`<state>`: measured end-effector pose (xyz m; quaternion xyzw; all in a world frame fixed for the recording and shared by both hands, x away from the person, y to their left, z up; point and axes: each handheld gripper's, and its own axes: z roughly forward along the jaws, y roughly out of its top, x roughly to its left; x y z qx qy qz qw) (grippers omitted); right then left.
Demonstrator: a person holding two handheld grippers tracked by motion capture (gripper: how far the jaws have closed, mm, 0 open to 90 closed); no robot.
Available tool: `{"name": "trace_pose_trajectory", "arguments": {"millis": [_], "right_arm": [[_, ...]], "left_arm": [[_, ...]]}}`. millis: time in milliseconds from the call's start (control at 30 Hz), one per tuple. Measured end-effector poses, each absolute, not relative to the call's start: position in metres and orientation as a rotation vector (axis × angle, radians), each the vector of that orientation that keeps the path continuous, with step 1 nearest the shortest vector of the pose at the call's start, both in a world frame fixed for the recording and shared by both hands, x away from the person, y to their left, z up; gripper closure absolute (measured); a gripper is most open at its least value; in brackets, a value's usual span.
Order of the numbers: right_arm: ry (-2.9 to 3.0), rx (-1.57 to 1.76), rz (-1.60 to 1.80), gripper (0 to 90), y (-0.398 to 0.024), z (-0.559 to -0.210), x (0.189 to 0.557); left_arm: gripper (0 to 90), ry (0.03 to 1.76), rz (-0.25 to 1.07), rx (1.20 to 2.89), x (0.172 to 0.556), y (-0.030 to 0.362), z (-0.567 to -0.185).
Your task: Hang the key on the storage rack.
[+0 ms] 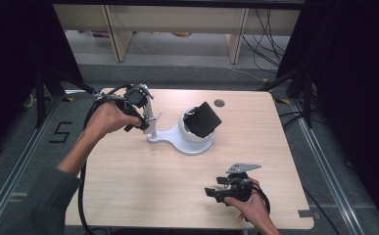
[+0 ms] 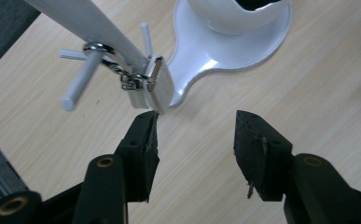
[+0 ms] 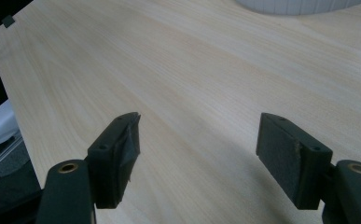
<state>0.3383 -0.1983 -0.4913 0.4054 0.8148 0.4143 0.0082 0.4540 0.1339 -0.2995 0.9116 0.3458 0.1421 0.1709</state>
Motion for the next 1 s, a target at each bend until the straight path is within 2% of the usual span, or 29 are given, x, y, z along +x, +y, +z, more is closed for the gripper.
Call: {"name": "trace_pose_trajectory", "arguments": {"millis": [233,400,1000], "right_arm": [[2.539,1.272,1.304,31.0,-0.201,-0.490,0.338],[2.538,1.266,1.303,31.0,-0.201,-0.491,0.339],[2.542,1.288,1.294,30.9,-0.198,-0.492,0.338]], "left_arm": [[38.4,0.935,0.354,2.494,0.434,0.137,-0.320],[33.9,0.924,0.335,2.443,0.419,0.140,-0.340],[28.6,0.865,0.264,2.364,0.384,0.159,-0.390]]}}
